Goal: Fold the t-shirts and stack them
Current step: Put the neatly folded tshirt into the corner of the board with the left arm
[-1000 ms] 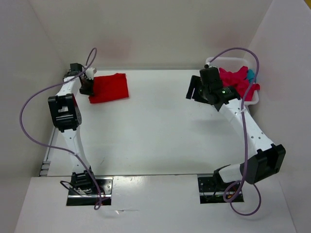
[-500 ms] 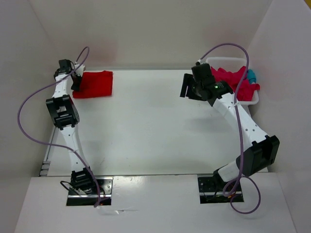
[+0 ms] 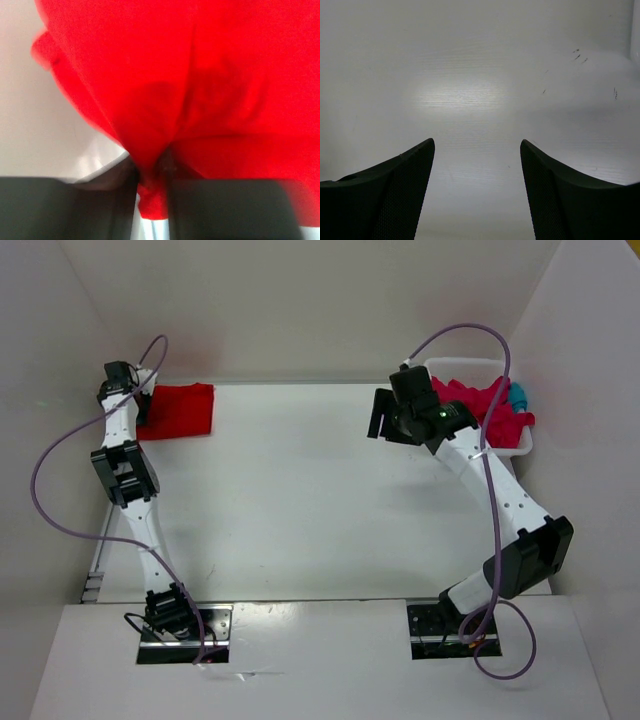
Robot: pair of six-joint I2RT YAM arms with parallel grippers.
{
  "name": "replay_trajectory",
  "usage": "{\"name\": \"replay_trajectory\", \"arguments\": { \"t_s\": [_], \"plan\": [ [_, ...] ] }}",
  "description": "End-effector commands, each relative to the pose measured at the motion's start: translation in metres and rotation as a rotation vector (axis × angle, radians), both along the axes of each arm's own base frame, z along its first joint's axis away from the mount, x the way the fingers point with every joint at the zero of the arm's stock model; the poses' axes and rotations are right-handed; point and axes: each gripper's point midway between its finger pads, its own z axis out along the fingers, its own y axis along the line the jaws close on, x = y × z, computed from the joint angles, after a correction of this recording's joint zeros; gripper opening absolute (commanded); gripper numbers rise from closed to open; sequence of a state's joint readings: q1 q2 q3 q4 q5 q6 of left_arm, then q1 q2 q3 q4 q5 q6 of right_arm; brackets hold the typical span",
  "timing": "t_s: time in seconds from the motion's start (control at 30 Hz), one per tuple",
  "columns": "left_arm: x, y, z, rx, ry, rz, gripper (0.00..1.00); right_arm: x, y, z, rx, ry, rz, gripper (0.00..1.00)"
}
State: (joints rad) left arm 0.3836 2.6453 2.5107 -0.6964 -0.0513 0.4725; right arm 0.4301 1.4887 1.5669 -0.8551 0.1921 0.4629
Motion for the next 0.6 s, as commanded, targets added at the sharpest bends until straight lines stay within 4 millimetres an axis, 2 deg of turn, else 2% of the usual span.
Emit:
{"name": "replay_trajectory", "arguments": {
  "t_s": [0.0,0.03,0.07,0.17,0.3,0.33,0.4,0.47,0.5,0.53,0.57],
  "plan": [
    [0.005,0.006,0.006,0.026,-0.018,0.022,0.37,-0.001,0.010,0.015,0.006,-0.024,0.009,0.75],
    [0.006,0.004,0.011,0.013,-0.033,0.028,0.66,0.000,0.010,0.018,0.010,-0.032,0.009,0.76],
    [0.004,0.009,0.011,0.007,-0.036,0.046,0.72,0.000,0.010,0.018,0.010,-0.032,0.009,0.76],
    [0.010,0.013,0.051,0.032,-0.121,0.070,0.83,0.000,0.010,0.018,0.010,-0.032,0.009,0.81],
    [0.013,0.015,0.104,0.062,-0.218,0.092,0.86,0.001,0.011,0.017,0.011,-0.034,0.009,0.84],
    [0.013,0.015,0.126,0.070,-0.259,0.098,0.86,-0.001,0.009,0.016,0.011,-0.034,0.009,0.87],
    [0.011,0.014,0.145,0.080,-0.287,0.097,0.86,-0.001,0.010,0.013,0.010,-0.032,0.009,0.90],
    [0.015,-0.007,0.163,0.073,-0.314,0.035,0.86,0.000,0.010,0.011,0.010,-0.032,0.009,0.91],
    [0.016,-0.015,0.160,0.076,-0.297,0.012,0.86,-0.002,0.009,0.011,0.004,-0.033,0.016,0.91],
    [0.023,-0.035,0.156,0.076,-0.285,-0.029,0.86,-0.002,0.009,0.011,0.004,-0.033,0.016,0.91],
    [0.026,-0.043,0.156,0.093,-0.279,-0.038,0.86,0.000,0.009,0.012,0.008,-0.042,0.016,0.91]
  ]
}}
